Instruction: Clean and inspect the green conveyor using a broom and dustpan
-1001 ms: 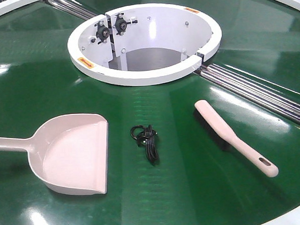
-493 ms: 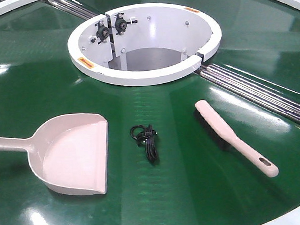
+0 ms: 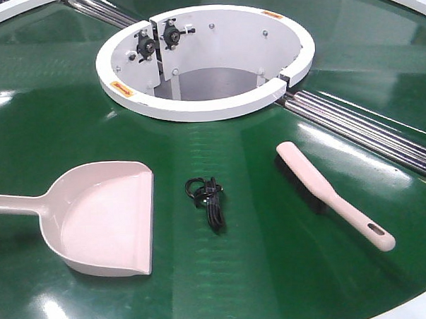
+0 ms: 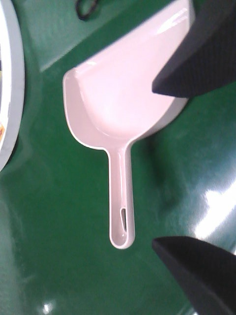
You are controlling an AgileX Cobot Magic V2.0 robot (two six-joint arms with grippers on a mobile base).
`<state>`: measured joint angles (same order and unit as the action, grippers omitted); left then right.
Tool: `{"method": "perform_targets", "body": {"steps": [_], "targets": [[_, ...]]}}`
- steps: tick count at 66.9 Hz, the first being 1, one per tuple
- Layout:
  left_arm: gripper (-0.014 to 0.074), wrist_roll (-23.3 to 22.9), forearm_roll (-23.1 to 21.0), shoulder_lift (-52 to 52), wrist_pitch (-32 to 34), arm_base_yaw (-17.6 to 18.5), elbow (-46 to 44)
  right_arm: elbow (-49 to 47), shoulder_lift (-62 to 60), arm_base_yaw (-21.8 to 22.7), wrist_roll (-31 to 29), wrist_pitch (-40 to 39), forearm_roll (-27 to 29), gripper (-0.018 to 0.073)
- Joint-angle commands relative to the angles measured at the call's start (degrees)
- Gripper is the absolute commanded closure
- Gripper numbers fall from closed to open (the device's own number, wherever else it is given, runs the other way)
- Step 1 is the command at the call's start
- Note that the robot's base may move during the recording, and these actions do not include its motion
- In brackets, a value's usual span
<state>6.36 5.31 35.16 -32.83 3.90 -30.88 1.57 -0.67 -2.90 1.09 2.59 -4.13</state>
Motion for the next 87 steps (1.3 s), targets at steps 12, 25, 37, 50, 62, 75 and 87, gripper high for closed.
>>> {"method": "perform_targets", "body": {"steps": [12,25,37,50,62,75,87], "targets": [[0.0059,20.2,-0.7,16.3,-15.8,-0.2,-19.2,0.2,-0.6,0.0,-0.3,-4.0,-0.2,0.0568],[0.0059,28.5,-0.7,33.4,-30.9,-0.2,-34.6,0.2,-0.6,0.0,-0.3,-4.0,-0.2,0.0568],[0.0059,30.1,0.3,45.3,-32.6,-0.2,-42.1,0.2,-0.6,0.0,-0.3,-4.0,-0.2,0.0568],[0.0059,48.9,1.4,49.6,-37.0,0.1,-44.2,0.2,-0.6,0.0,-0.3,-4.0,-0.2,0.0568],[0.0059,58.0,5.3,50.7,-35.8,0.4,-44.2,0.2,-0.7,0.0,-0.3,-4.0,-0.2,0.0568],[0.0059,58.0,6.8,52.9,-34.0,0.5,-44.2,0.2,-0.7,0.0,-0.3,-4.0,-0.2,0.0568],[0.0059,60.0,7.0,55.1,-31.9,1.5,-44.2,0.2,-0.7,0.0,-0.3,-4.0,-0.2,0.0568]]}}
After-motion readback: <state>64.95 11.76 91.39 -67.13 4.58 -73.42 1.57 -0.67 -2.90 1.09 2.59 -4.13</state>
